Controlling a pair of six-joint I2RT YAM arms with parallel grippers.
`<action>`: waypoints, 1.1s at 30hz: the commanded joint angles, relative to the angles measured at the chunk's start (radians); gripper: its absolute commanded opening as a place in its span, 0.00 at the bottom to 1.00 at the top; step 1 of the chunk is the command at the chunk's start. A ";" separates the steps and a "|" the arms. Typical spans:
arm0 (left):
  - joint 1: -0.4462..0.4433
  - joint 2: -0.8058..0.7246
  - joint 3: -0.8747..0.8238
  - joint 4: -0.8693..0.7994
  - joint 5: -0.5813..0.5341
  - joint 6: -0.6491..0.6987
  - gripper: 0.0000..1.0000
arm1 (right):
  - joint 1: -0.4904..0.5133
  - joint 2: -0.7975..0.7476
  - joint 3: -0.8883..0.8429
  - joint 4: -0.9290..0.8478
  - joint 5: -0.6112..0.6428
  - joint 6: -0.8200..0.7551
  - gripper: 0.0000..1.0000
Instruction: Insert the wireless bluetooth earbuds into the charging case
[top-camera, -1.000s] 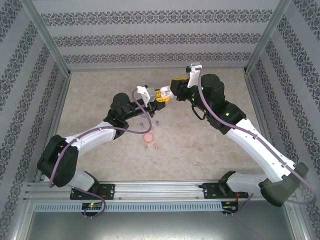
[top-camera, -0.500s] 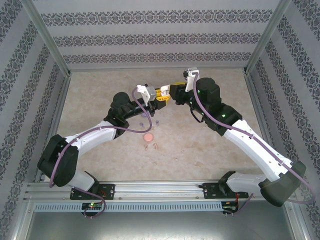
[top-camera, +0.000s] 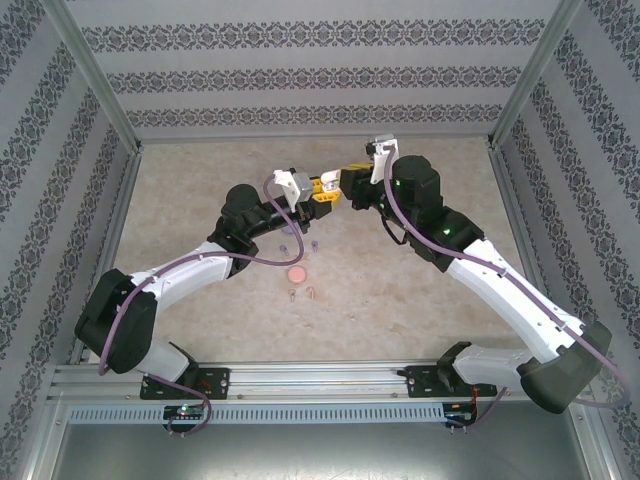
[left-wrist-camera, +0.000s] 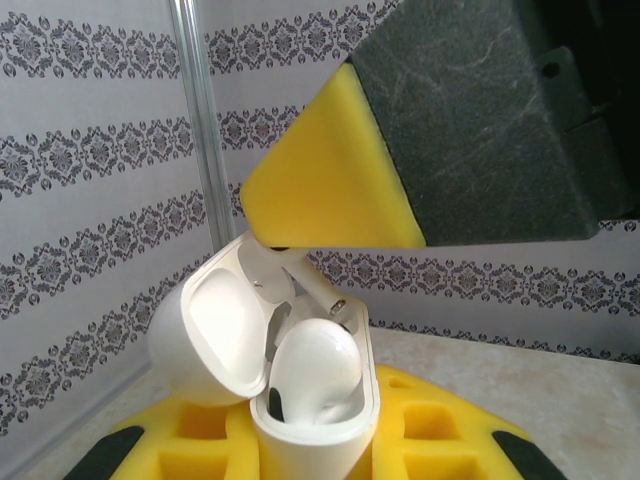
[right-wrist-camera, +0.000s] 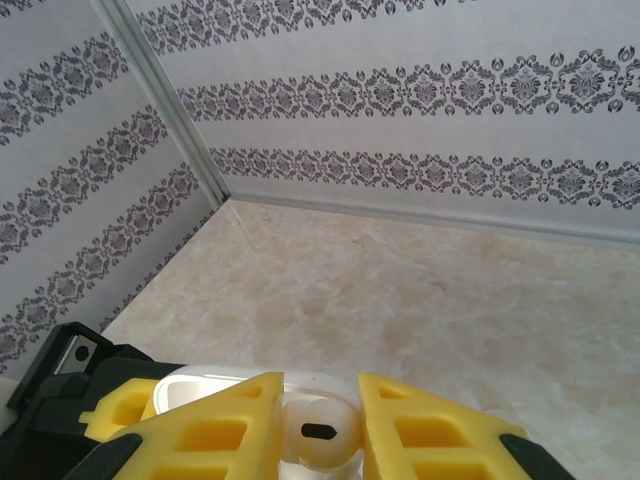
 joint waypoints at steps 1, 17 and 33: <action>0.007 0.012 0.037 0.045 0.015 -0.020 0.00 | 0.011 -0.003 -0.027 0.015 0.010 -0.043 0.24; 0.006 0.029 0.048 0.087 0.004 -0.058 0.00 | 0.090 -0.005 -0.105 0.045 -0.001 -0.180 0.24; 0.005 0.031 0.050 0.093 -0.005 -0.063 0.00 | 0.144 0.024 -0.092 -0.003 0.062 -0.233 0.30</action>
